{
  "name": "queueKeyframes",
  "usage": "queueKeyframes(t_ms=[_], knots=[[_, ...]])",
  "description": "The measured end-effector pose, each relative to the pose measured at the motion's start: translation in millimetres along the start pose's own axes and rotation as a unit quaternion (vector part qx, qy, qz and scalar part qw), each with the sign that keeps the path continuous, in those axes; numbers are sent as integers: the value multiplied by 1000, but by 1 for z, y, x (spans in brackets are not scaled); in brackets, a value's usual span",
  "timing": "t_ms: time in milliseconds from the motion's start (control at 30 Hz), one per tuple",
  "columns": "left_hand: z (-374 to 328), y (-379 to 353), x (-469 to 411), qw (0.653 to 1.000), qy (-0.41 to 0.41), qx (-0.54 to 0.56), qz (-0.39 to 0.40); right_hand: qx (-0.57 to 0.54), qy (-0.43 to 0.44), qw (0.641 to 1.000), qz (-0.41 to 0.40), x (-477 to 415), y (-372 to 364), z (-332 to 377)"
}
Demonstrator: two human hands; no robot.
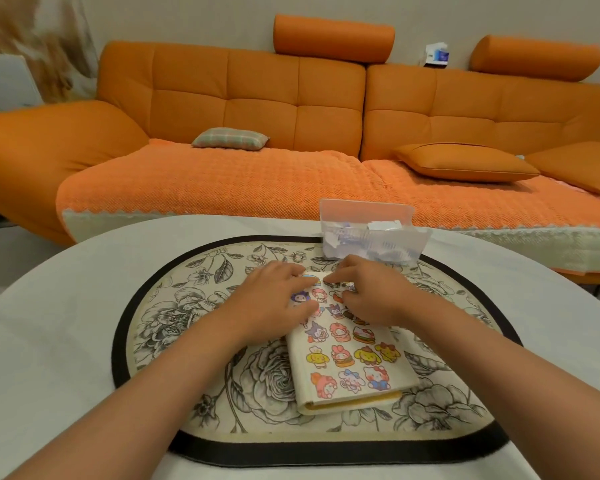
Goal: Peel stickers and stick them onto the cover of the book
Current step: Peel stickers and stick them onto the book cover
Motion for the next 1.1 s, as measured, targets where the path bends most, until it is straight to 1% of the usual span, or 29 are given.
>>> queueKeyframes(t_ms=[133, 200, 333, 400, 500, 600, 800, 900, 1033, 1100], knots=[[3, -6, 1, 1000, -12, -8, 16, -52, 32, 998, 20, 5, -1, -3], [5, -6, 1, 1000, -13, 3, 24, -54, 54, 997, 24, 10, -2, -3], [2, -9, 2, 999, -21, 3, 40, -73, 67, 995, -3, 20, -5, -4], [-4, -10, 2, 999, -42, -2, 29, -90, 62, 994, -16, 24, -5, -6], [-13, -10, 4, 997, -70, -22, 10, -107, 44, 993, -8, 30, -4, -10], [-17, -7, 6, 997, -68, -26, -5, -105, 22, 994, -1, 34, -4, -15], [-32, -2, 7, 996, -80, -34, -32, -142, -23, 989, -34, 38, -4, -23], [-40, -2, 4, 996, -75, -26, -38, -118, -17, 992, -39, 41, -1, -21], [-48, -9, 0, 997, -64, -41, -22, -81, 4, 997, -20, 43, -3, -17], [-51, -10, -1, 997, -59, -45, -21, -63, 15, 998, -23, 45, -1, -17]])
Point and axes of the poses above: each hand's wrist, its own x-axis away from the middle knuckle, its own y-axis out of the back of the hand, z = x × y, the point moved 6 cm from there along -x, towards the middle knuckle, and after that the axes turned 1 degree about z, right-handed, at the moved point
